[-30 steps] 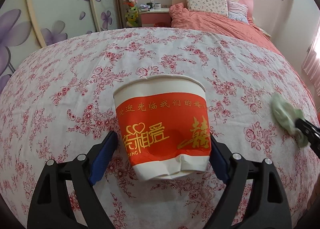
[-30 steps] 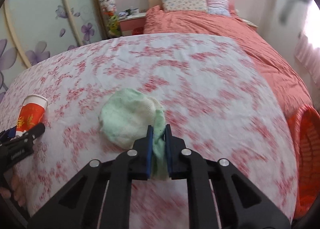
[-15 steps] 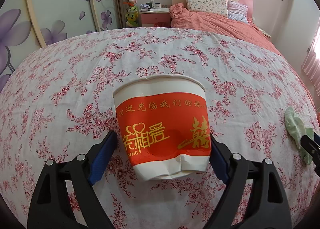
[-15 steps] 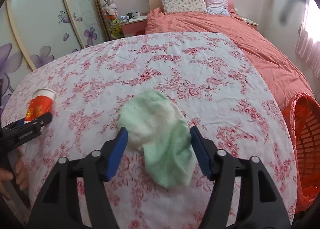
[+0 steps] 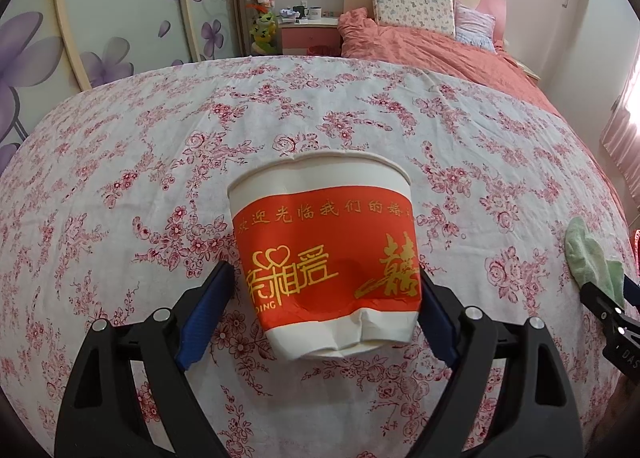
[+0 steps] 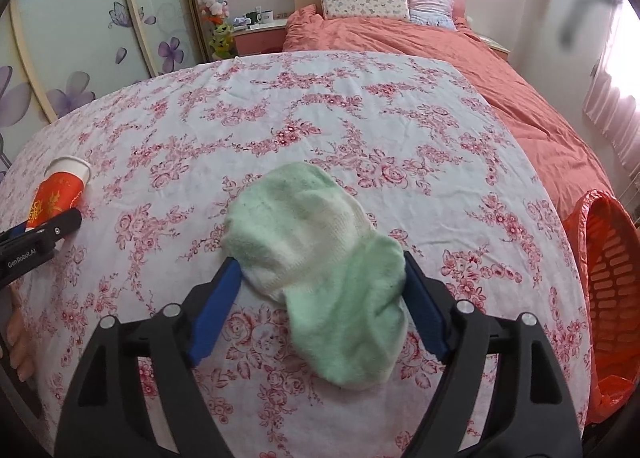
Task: Collect trash
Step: 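Grasp the red-and-white paper cup with the left tool while the right grasps the light-green cloth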
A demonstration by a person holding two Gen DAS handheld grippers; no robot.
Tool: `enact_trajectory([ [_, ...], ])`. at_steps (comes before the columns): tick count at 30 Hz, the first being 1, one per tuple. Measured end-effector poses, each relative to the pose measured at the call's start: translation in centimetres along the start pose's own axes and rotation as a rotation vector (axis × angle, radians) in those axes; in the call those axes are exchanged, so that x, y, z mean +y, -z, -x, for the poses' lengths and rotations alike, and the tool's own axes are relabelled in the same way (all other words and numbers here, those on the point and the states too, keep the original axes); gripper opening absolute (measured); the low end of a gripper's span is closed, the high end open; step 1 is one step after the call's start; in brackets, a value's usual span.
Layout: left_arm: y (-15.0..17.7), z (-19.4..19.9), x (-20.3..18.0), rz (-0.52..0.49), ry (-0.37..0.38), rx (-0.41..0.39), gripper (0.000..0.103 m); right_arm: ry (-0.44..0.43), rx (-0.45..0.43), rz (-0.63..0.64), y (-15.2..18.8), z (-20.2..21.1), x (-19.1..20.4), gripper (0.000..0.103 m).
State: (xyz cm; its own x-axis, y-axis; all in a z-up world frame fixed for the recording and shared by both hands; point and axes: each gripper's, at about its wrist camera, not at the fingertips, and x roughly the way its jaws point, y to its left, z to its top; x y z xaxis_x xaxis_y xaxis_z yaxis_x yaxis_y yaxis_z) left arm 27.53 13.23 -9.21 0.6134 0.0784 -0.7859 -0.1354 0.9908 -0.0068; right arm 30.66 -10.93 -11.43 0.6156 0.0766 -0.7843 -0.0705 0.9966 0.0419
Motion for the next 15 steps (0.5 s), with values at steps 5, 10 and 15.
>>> enact_trajectory([
  [5, 0.07, 0.02, 0.13, -0.004, -0.006, 0.002, 0.085, -0.015, -0.004, -0.013, -0.01, 0.09, -0.29, 0.078],
  [10, 0.09, 0.11, 0.50, 0.012, 0.004, -0.003, 0.085, -0.007, -0.001, -0.007, 0.02, 0.12, -0.33, 0.079],
  [15, 0.09, 0.14, 0.70, 0.017, 0.008, -0.004, 0.085, -0.013, -0.003, -0.012, 0.06, 0.16, -0.35, 0.079],
])
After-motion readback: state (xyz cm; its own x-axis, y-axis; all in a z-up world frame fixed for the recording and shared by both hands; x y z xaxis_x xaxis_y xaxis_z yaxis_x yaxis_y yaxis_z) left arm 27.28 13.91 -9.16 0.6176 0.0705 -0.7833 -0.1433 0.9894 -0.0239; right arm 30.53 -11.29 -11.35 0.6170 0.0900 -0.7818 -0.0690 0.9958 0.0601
